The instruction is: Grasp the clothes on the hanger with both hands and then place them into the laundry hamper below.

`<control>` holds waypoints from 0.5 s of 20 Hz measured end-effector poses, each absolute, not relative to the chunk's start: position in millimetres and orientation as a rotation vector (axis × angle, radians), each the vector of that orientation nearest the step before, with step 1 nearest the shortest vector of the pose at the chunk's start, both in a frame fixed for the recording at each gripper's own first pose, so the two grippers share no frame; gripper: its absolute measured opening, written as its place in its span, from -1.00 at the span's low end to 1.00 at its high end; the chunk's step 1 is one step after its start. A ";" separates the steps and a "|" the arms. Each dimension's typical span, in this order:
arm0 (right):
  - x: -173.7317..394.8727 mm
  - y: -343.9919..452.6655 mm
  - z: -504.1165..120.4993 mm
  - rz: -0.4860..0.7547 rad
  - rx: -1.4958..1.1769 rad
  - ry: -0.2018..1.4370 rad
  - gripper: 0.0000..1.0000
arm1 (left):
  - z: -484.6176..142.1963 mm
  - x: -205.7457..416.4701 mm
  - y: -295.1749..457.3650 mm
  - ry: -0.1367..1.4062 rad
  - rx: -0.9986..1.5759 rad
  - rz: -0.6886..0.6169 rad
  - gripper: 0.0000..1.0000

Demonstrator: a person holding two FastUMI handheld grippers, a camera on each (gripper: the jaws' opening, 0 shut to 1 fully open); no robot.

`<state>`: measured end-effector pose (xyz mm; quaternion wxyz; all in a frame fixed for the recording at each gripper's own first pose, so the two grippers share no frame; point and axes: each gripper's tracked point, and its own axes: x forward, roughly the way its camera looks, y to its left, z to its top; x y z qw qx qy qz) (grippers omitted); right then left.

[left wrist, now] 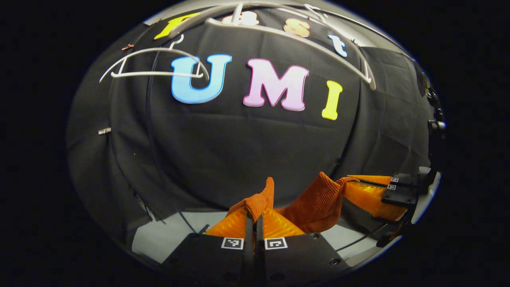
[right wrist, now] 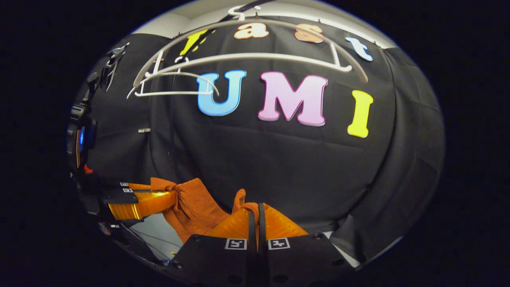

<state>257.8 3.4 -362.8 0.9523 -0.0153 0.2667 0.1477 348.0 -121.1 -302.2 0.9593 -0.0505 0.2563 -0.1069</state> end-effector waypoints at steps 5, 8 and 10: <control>217.3 10.4 -434.2 0.314 -0.041 0.726 -0.91 | -380.9 319.0 -123.1 0.697 -0.089 -0.219 -0.91; 187.9 4.6 -471.0 0.308 -0.046 0.825 -0.90 | -413.0 306.4 -119.2 0.780 -0.068 -0.205 -0.90; 175.5 1.9 -489.2 0.289 -0.048 0.874 -0.89 | -424.4 296.2 -115.9 0.810 -0.016 -0.215 -0.90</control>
